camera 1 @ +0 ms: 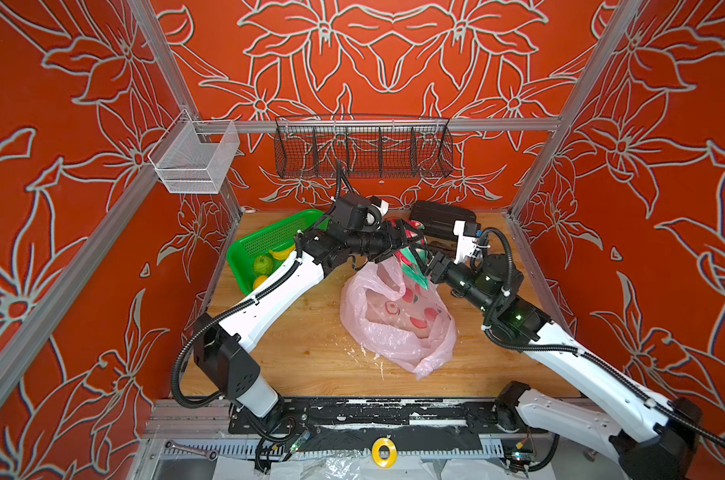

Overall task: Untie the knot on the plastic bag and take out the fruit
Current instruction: 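Grasp the dragon fruit with the left gripper from the right gripper, then carry the dragon fruit over the green basket with the left gripper while right draws back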

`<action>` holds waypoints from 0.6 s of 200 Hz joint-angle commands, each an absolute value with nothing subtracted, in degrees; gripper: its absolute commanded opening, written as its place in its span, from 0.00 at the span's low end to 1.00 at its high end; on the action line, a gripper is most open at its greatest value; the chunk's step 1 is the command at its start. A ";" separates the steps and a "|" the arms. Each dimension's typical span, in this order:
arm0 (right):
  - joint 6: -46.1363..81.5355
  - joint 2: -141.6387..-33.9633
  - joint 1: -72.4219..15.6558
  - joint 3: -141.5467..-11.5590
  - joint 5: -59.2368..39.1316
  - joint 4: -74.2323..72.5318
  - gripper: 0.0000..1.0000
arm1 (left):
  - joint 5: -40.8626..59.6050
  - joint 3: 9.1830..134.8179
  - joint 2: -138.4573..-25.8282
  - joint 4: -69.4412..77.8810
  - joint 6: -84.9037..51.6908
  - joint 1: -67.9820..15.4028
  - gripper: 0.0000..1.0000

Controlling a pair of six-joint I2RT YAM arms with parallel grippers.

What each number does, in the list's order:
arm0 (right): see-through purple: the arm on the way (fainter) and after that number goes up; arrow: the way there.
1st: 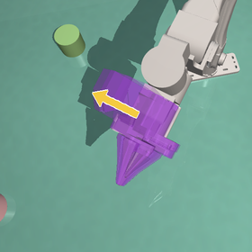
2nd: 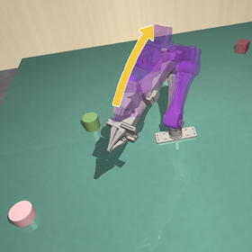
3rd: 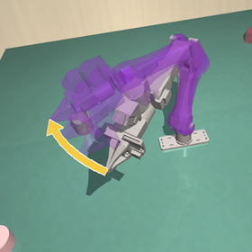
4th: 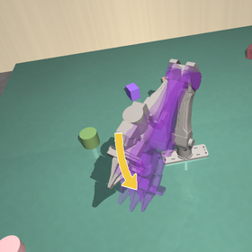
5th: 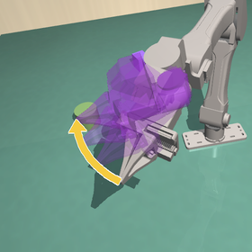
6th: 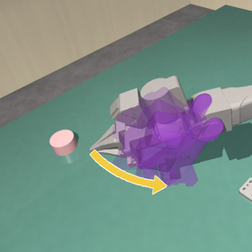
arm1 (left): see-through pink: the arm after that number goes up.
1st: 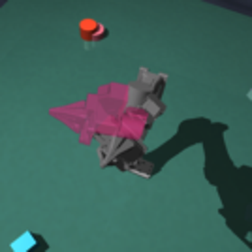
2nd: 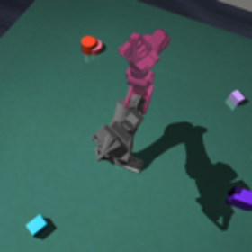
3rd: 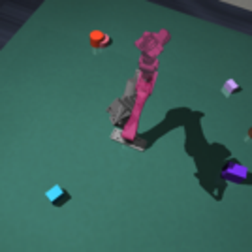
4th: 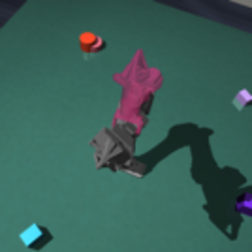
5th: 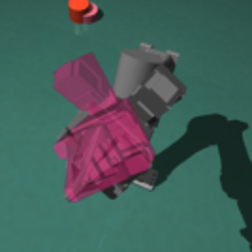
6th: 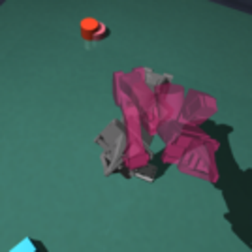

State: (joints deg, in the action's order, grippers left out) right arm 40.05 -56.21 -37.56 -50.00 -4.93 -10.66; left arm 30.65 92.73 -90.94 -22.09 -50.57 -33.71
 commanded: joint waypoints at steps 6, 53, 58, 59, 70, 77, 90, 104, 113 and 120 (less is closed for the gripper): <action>40.30 -55.31 -38.06 -51.24 -6.76 -14.16 0.46 | 31.13 93.87 -90.45 -21.09 -49.68 -34.32 0.73; 38.04 -51.61 -38.06 -50.32 -5.73 -13.32 0.74 | 26.28 94.01 -88.64 -23.89 -46.23 -34.12 0.69; 37.52 -51.00 -38.06 -50.21 -5.58 -13.28 0.78 | 25.33 93.88 -88.29 -24.29 -45.71 -34.15 0.69; 37.39 -50.85 -38.06 -50.20 -5.52 -13.28 0.78 | 25.15 93.92 -88.22 -24.36 -45.57 -34.08 0.69; 36.37 -49.45 -38.06 -49.98 -4.89 -13.18 0.84 | 22.53 93.70 -87.31 -25.32 -44.13 -33.93 0.69; 35.49 -48.62 -38.06 -49.91 -4.17 -12.95 0.87 | 20.75 93.36 -86.41 -25.69 -43.32 -33.76 0.69; 34.59 -47.33 -38.06 -49.75 -2.51 -12.00 0.93 | 17.59 92.21 -84.78 -25.88 -42.17 -33.24 0.69; 33.61 -46.42 -38.06 -49.87 -1.45 -11.13 0.96 | 14.26 90.29 -82.53 -25.51 -41.17 -32.23 0.69; 33.04 -46.00 -38.06 -49.85 -1.16 -10.61 0.96 | 11.95 88.83 -80.95 -25.12 -40.55 -31.51 0.69; 32.89 -45.88 -38.06 -49.84 -0.87 -10.18 0.97 | 9.95 87.39 -79.55 -24.67 -40.05 -30.79 0.69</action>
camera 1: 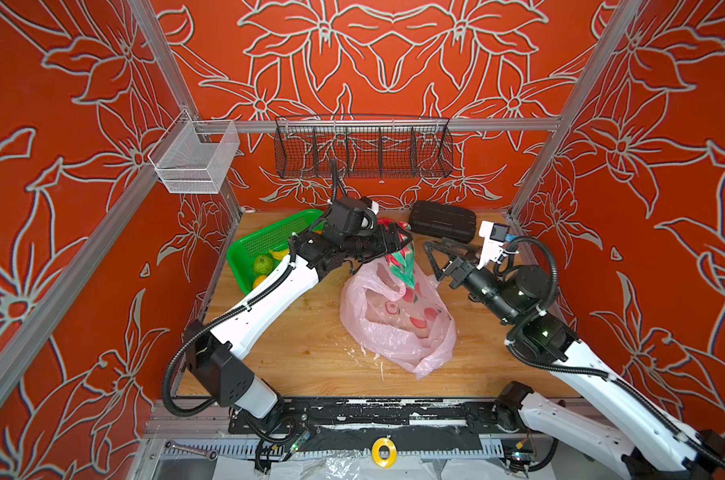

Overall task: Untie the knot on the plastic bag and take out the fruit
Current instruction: 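Carry the dragon fruit over the green basket with the left gripper while right draws back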

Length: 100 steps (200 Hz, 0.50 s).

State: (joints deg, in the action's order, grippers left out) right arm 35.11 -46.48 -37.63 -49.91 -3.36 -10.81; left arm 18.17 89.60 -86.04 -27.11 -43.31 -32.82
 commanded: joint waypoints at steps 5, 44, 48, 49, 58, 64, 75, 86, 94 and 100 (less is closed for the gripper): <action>32.95 -45.85 -38.06 -49.79 -0.60 -10.03 0.97 | 8.46 86.38 -78.59 -24.36 -39.83 -30.25 0.69; 33.59 -46.21 -38.10 -48.97 -0.14 -9.92 0.97 | -1.15 77.55 -70.80 -22.06 -38.85 -23.45 0.69; 33.66 -46.26 -38.06 -48.92 -0.10 -9.93 0.97 | -1.58 76.81 -70.19 -21.91 -38.74 -22.55 0.69; 33.70 -46.25 -38.06 -48.89 -0.14 -9.93 0.97 | -1.71 76.68 -70.03 -21.85 -38.71 -22.30 0.69; 33.90 -46.46 -38.06 -48.71 -0.02 -9.93 0.97 | -2.67 75.21 -68.87 -21.65 -38.57 -20.25 0.69; 34.05 -46.51 -38.06 -48.61 0.00 -9.93 0.97 | -2.97 74.33 -68.25 -21.63 -38.60 -18.74 0.69; 34.28 -46.84 -38.06 -48.47 0.10 -9.95 0.97 | -3.02 72.93 -67.40 -21.49 -38.88 -16.06 0.69; 34.48 -47.05 -38.06 -48.36 0.14 -10.01 0.97 | -2.90 71.72 -67.00 -21.36 -39.23 -13.48 0.69; 34.80 -47.29 -38.06 -48.25 0.20 -10.02 0.97 | -3.23 70.94 -67.02 -21.29 -39.52 -11.78 0.69; 35.00 -47.44 -38.06 -48.19 0.27 -10.07 0.97 | -3.49 70.34 -67.15 -21.14 -39.83 -10.49 0.69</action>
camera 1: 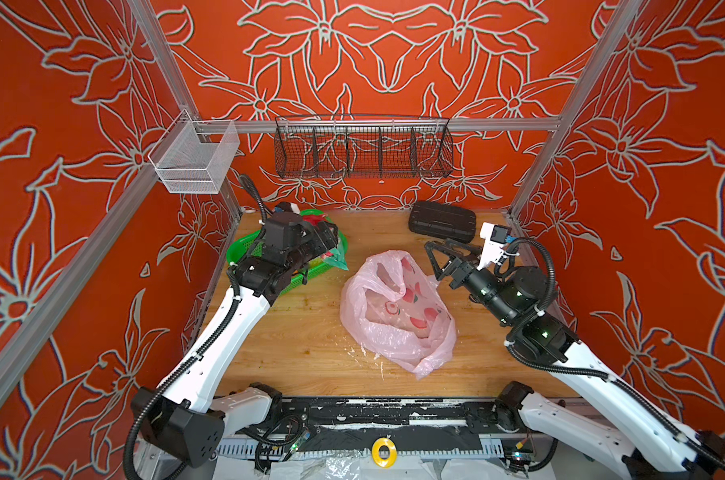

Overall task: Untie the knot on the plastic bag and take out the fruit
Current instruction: 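Carry the dragon fruit over the green basket with the left gripper while right draws back, then lower the dragon fruit into the basket and open the left gripper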

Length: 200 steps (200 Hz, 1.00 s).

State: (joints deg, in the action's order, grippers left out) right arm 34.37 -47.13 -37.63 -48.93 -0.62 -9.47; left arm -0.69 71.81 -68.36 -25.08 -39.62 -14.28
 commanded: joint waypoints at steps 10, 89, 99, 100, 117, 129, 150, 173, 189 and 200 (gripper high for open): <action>35.23 -47.66 -38.06 -48.16 0.19 -10.19 0.97 | -3.22 69.43 -67.66 -20.57 -40.69 -8.36 0.68; 36.56 -48.40 -38.06 -48.17 -0.97 -9.59 0.97 | -0.25 65.84 -83.32 -6.15 -51.37 0.87 0.62; 36.60 -48.27 -38.06 -48.16 -0.99 -9.41 0.97 | -0.17 66.41 -86.04 -4.55 -52.97 1.25 0.62; 36.58 -48.30 -38.06 -48.16 -1.02 -9.36 0.97 | -0.13 66.56 -86.26 -4.47 -53.12 1.28 0.62; 36.54 -47.80 -38.07 -48.16 -1.03 -8.64 0.97 | -0.46 68.96 -90.34 -3.97 -54.04 1.93 0.62; 36.43 -47.36 -38.06 -48.03 -0.92 -8.20 0.97 | -1.57 70.54 -93.07 -3.81 -54.89 2.43 0.62; 36.21 -46.42 -38.06 -47.81 -0.49 -7.61 0.97 | -0.09 73.19 -97.59 -2.75 -57.11 4.17 0.62; 35.97 -45.67 -38.06 -47.57 -0.02 -7.05 0.97 | 4.30 76.93 -102.22 -2.67 -59.00 5.85 0.62; 35.99 -45.36 -38.06 -47.60 0.03 -6.86 0.97 | 6.57 79.94 -105.24 -4.08 -59.06 6.34 0.62; 36.12 -45.16 -38.06 -47.46 0.06 -6.77 0.97 | 7.60 81.79 -107.24 -5.45 -59.06 6.64 0.62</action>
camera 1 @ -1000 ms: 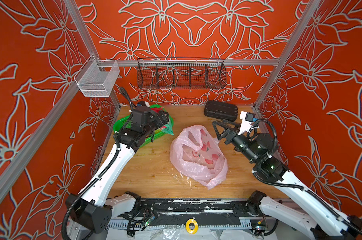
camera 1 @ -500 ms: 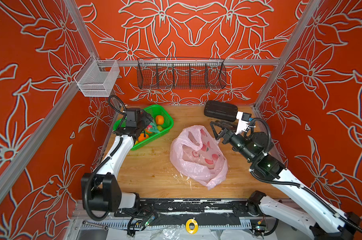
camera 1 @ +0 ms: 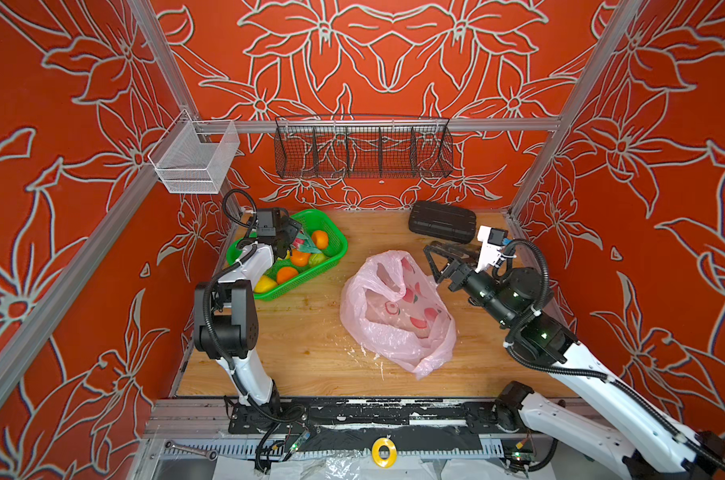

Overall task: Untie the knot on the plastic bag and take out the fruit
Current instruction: 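Lower the dragon fruit into the basket and open the left gripper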

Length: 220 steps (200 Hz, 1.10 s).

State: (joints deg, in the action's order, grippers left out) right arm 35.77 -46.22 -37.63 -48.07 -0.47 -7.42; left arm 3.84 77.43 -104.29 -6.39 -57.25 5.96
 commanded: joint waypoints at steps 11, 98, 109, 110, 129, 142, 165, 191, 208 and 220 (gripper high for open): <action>36.19 -45.06 -38.01 -47.54 0.00 -6.77 0.97 | 9.05 83.39 -109.12 -6.53 -58.98 6.94 0.63; 36.42 -44.36 -38.06 -48.16 -0.21 -5.89 0.97 | 15.92 90.49 -117.67 -12.54 -58.06 9.27 0.72; 36.50 -44.30 -38.06 -48.21 -0.23 -5.89 0.97 | 16.70 91.13 -118.24 -13.30 -57.92 9.43 0.78; 36.49 -44.30 -38.06 -48.27 -0.20 -5.89 0.97 | 16.74 91.18 -118.23 -13.33 -57.92 9.46 0.79; 36.62 -44.17 -38.06 -48.25 -0.11 -5.88 0.97 | 18.14 91.46 -118.50 -14.07 -57.73 9.76 0.99; 36.70 -44.09 -38.01 -48.42 -0.16 -5.78 0.97 | 18.28 91.24 -118.14 -14.63 -57.48 9.85 0.99; 36.68 -43.97 -38.05 -48.39 -0.17 -5.71 0.97 | 18.54 90.22 -117.25 -14.77 -57.48 9.88 0.97; 36.80 -43.86 -38.05 -48.13 -0.06 -5.71 0.97 | 18.46 89.08 -115.40 -14.43 -56.96 9.84 0.97; 36.88 -43.86 -38.06 -47.82 0.01 -5.63 0.97 | 18.46 87.89 -113.46 -14.11 -56.50 9.85 0.97; 36.84 -43.94 -38.06 -47.73 0.35 -5.17 0.97 | 18.49 86.66 -111.58 -13.64 -56.47 9.84 0.97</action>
